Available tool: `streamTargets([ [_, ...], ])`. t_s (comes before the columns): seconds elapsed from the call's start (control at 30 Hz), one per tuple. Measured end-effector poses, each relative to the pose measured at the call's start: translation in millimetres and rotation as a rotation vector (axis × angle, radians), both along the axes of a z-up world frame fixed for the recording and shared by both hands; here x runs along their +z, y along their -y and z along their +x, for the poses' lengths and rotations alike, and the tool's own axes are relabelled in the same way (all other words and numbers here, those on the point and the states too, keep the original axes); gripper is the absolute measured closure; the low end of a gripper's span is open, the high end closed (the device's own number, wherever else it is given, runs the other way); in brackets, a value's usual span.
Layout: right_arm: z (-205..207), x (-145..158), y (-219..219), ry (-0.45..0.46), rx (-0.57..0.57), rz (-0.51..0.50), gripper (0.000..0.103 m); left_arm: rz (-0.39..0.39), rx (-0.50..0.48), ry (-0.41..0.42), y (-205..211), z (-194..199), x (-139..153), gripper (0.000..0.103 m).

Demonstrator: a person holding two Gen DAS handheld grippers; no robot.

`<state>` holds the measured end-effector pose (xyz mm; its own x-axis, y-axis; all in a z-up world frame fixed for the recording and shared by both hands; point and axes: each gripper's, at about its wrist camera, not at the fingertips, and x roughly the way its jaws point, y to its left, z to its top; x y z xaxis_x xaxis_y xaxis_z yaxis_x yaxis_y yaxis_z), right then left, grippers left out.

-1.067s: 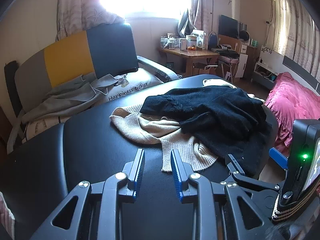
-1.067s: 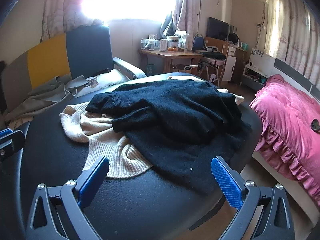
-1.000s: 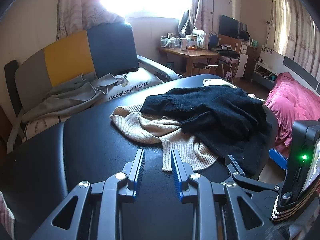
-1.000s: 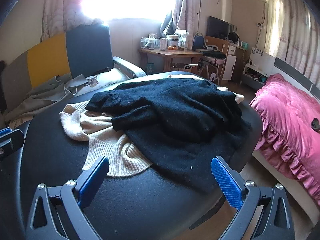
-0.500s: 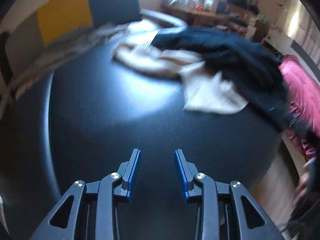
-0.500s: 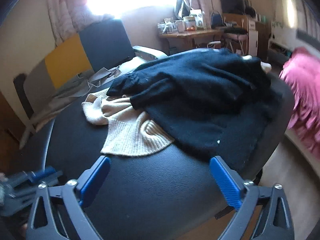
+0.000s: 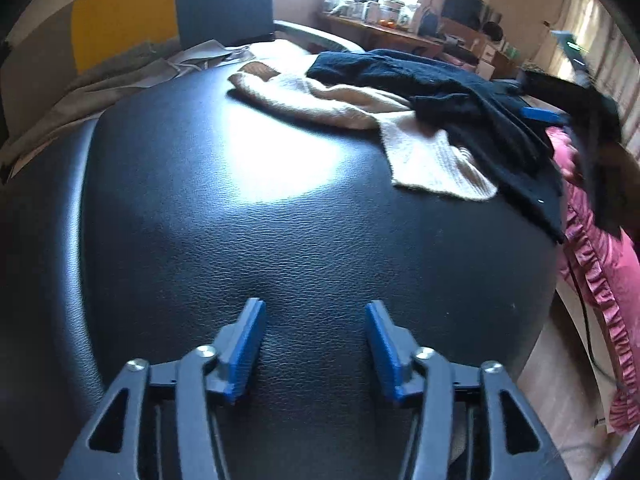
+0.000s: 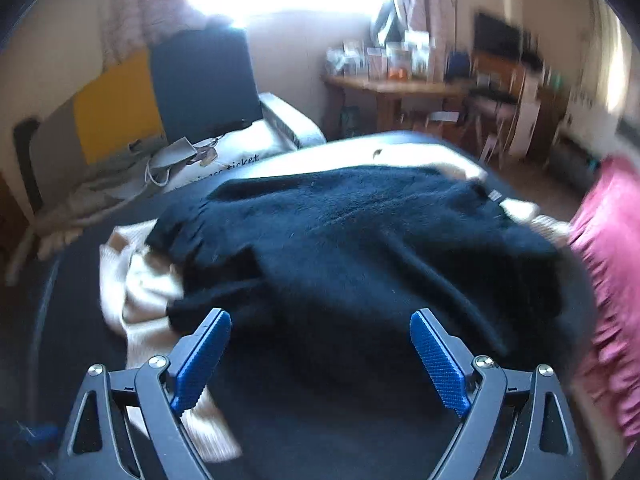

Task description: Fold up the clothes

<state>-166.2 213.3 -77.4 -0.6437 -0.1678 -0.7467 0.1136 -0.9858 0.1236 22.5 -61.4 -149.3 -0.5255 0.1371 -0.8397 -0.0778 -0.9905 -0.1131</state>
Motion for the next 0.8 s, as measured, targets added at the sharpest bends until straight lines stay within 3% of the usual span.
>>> streamTargets([
  [0.1,-18.9,-10.1,16.7,0.063,0.064,-0.038,0.011,-0.003,-0.011,0.007,-2.9,-9.4,-2.3,0.028],
  [0.17,-22.2,-17.9,39.6,0.069,0.121,-0.002,0.009,-0.005,-0.018,0.012,-4.7,-13.9,-3.6,0.022],
  [0.23,-21.9,-25.1,64.7,0.055,0.161,0.086,0.002,-0.013,-0.020,0.013,-5.8,-12.7,-3.8,0.022],
  [0.37,-21.8,-48.7,91.5,0.076,0.166,0.257,0.000,-0.001,-0.029,0.013,-2.2,-8.1,-3.0,0.022],
  [0.57,-15.9,-51.6,93.8,0.109,0.187,0.293,0.001,0.034,-0.022,0.019,1.8,-9.3,-0.8,0.022],
  [0.6,-14.5,-50.3,94.3,0.111,0.190,0.296,0.008,0.040,-0.022,0.023,2.7,-9.4,-0.2,0.022],
  [0.67,-13.6,-43.9,96.8,0.089,0.173,0.292,0.033,0.060,-0.018,0.033,5.4,-9.7,0.9,0.022],
  [0.7,-13.7,-38.6,93.8,0.078,0.161,0.278,0.062,0.076,-0.010,0.040,8.0,-9.9,1.8,0.022],
  [0.73,-11.6,-30.2,87.9,0.070,0.147,0.239,0.077,0.094,-0.002,0.048,10.8,-10.1,2.8,0.024],
  [0.8,-1.3,-14.1,77.9,0.058,0.139,0.140,0.086,0.125,0.013,0.061,15.7,-9.4,4.4,0.025],
])
